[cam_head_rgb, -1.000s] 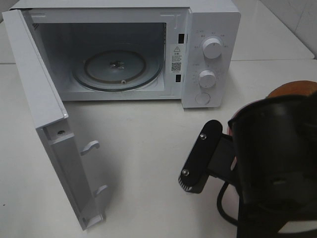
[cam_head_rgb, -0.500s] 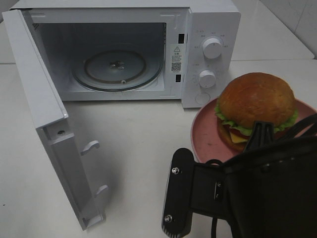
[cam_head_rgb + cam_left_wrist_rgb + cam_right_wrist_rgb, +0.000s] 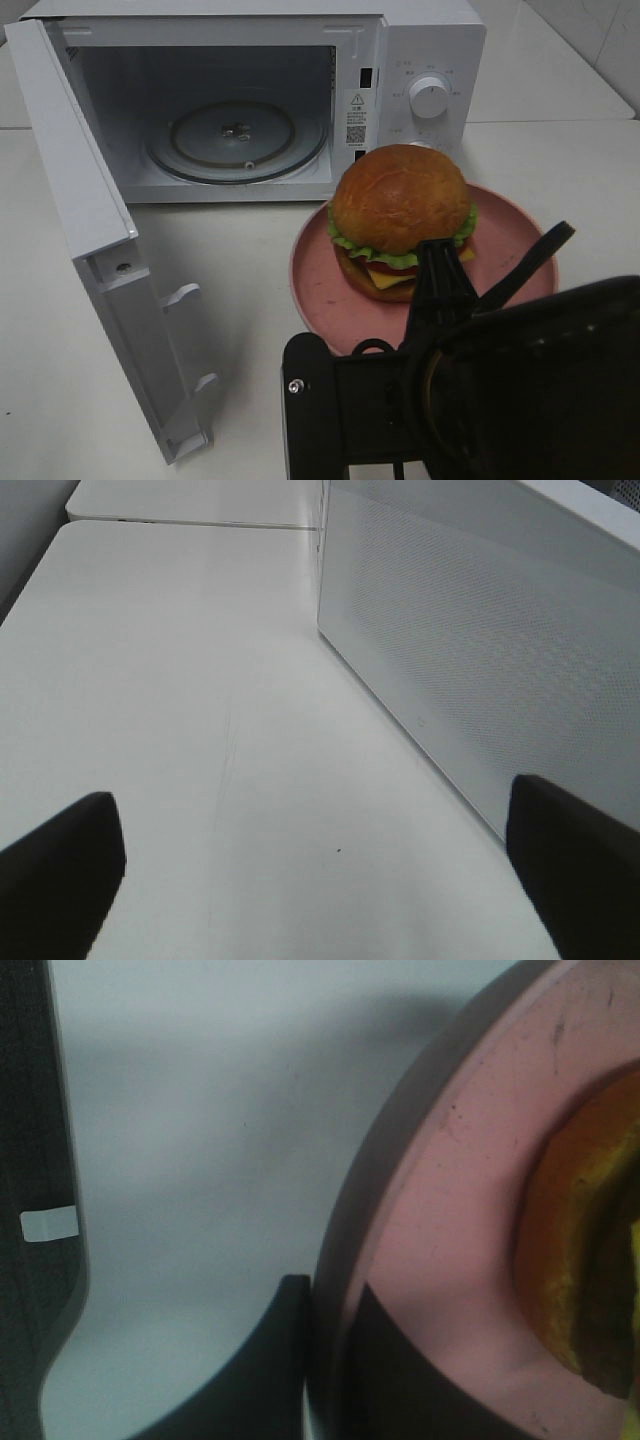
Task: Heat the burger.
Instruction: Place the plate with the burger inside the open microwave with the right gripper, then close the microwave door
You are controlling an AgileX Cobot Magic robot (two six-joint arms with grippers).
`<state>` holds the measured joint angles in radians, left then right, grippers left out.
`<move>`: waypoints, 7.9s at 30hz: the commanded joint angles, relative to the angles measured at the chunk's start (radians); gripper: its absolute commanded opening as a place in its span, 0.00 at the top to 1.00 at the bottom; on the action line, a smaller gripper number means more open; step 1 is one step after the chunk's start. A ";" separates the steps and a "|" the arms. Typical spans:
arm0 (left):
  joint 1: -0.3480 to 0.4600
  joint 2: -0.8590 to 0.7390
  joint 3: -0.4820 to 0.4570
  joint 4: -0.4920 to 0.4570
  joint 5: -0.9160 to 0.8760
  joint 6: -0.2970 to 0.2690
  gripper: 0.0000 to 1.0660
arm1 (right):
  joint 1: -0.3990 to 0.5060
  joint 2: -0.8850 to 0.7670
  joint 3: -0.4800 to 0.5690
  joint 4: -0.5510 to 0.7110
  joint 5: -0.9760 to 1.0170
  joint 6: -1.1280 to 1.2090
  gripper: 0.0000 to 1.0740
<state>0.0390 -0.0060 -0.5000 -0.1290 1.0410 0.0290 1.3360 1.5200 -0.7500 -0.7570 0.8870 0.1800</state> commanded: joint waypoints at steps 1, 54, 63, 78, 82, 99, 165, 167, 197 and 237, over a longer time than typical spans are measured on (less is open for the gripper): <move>-0.003 -0.025 0.004 0.002 -0.008 -0.004 0.08 | -0.040 -0.008 -0.001 -0.073 -0.065 -0.079 0.99; -0.003 -0.025 0.004 0.002 -0.008 -0.004 0.08 | -0.650 -0.008 -0.066 0.706 -0.483 -1.616 1.00; -0.003 -0.025 0.004 0.002 -0.008 -0.004 0.08 | -0.650 0.029 -0.172 0.715 -0.453 -1.619 1.00; -0.003 -0.025 0.004 0.001 -0.008 -0.004 0.08 | -0.648 0.167 -0.377 0.790 -0.380 -1.649 1.00; -0.003 -0.025 0.004 0.001 -0.008 -0.004 0.08 | -0.648 0.196 -0.410 0.795 -0.375 -1.651 1.00; -0.003 -0.025 0.004 0.001 -0.008 -0.004 0.08 | -0.648 0.356 -0.601 0.788 -0.351 -1.641 1.00; -0.003 -0.025 0.004 0.001 -0.008 -0.004 0.08 | -0.683 0.861 -1.296 0.655 -0.273 -1.455 0.59; -0.003 -0.025 0.004 0.001 -0.008 -0.004 0.08 | -0.683 0.861 -1.296 0.655 -0.272 -1.446 0.55; -0.003 -0.025 0.004 0.001 -0.008 -0.004 0.08 | -0.669 0.531 -0.780 0.644 -0.487 -1.320 0.29; -0.003 -0.025 0.004 0.001 -0.008 -0.004 0.08 | -0.669 -0.281 -0.106 0.612 -0.080 -0.318 0.29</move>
<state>0.0390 -0.0060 -0.5000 -0.1290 1.0410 0.0290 0.6630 1.2710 -0.8630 -0.1420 0.7140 -0.1810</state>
